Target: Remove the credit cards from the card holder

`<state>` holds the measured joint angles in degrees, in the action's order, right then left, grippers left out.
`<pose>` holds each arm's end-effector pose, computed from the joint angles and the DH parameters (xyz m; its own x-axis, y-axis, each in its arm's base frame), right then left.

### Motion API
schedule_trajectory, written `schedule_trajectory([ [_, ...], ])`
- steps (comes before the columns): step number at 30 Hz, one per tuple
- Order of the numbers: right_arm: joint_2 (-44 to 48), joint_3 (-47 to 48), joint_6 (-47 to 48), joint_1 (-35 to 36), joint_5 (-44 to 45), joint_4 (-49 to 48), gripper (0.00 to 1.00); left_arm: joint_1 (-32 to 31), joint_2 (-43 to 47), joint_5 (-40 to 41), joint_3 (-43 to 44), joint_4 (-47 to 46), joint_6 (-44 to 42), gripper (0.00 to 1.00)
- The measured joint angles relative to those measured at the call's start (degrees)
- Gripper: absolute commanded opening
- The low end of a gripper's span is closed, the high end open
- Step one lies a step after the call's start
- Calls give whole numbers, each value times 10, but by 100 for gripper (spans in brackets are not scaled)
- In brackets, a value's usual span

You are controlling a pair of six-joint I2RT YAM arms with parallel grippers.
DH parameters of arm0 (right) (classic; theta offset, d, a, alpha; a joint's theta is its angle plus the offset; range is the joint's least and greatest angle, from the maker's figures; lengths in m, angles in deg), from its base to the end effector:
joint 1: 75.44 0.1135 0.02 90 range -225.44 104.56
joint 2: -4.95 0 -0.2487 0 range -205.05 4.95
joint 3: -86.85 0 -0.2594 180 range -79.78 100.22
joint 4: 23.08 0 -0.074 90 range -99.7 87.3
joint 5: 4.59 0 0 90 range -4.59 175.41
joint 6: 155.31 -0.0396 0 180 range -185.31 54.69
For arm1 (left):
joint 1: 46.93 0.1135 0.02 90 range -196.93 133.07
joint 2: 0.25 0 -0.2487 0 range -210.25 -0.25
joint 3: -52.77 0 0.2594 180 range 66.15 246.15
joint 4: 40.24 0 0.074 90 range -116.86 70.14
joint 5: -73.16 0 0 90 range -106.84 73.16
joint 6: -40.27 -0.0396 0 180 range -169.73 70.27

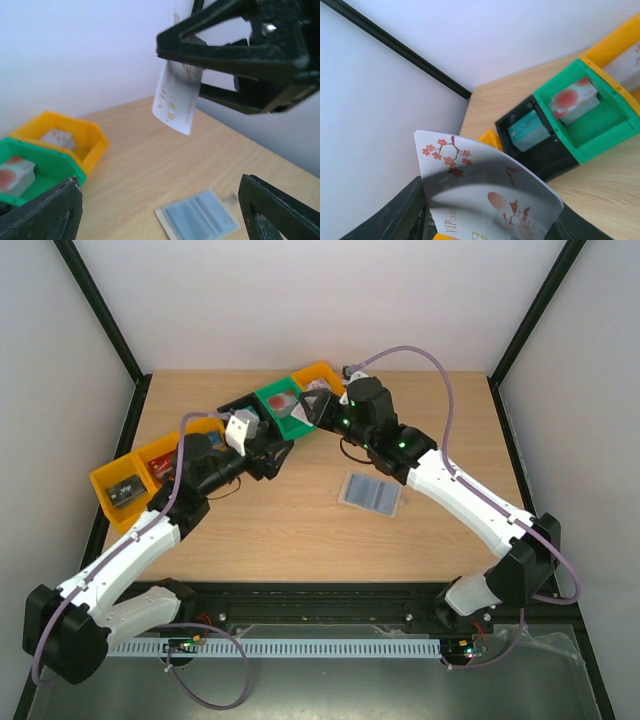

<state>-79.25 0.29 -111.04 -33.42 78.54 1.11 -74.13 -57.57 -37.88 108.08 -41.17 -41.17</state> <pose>0.2646 0.2448 0.3733 -0.6711 0.3522 -0.6523 -0.3866 0.5845 0.7134 0.2211 -0.1296 0.3116 -0.1276 -0.0906 -0.9877 0.7351 0.6599 -0.1555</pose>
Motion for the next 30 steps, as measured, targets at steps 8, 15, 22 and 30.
schedule_trajectory([
  [8,0,20,-8,-1,-37,-30,37,5,-75,-8,74,-77,70,58],
  [15,0,20,-9,-1,-66,-51,36,12,-105,-46,80,-111,139,9],
  [22,0,20,-7,-1,-92,-70,58,14,-105,-62,80,-122,162,2],
  [30,3,27,73,-27,-193,-71,97,26,-48,-65,51,-138,236,2],
])
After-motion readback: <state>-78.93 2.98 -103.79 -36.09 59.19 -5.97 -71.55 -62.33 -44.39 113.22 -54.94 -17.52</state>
